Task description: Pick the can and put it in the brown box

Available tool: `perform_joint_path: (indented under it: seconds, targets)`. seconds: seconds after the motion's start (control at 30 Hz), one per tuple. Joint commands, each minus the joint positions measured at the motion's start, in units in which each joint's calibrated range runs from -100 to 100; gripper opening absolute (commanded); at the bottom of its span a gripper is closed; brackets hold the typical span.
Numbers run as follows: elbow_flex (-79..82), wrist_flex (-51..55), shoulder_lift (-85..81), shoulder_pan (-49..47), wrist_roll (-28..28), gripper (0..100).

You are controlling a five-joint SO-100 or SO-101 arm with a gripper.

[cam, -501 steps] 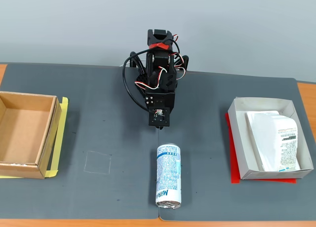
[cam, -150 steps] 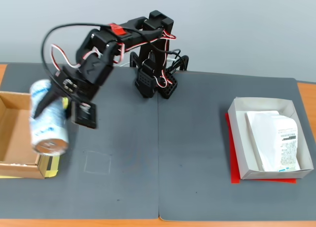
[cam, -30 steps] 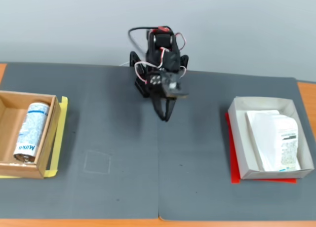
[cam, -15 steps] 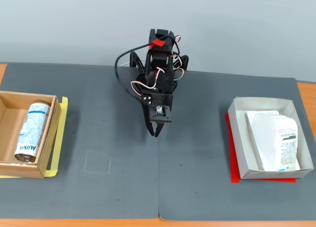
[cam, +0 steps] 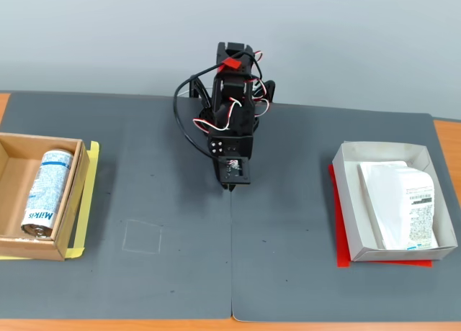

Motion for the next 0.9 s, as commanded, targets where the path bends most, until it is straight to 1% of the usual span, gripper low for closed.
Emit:
perform_joint_path:
  seconds: [0.0,0.3,0.87]
  targets:
    - [-3.3,1.8,-0.7,-0.4,-0.2,2]
    - [-3.3,1.8,-0.7,-2.7,-0.2,2]
    - [-3.5,1.5,-0.3,-2.4,0.1,2]
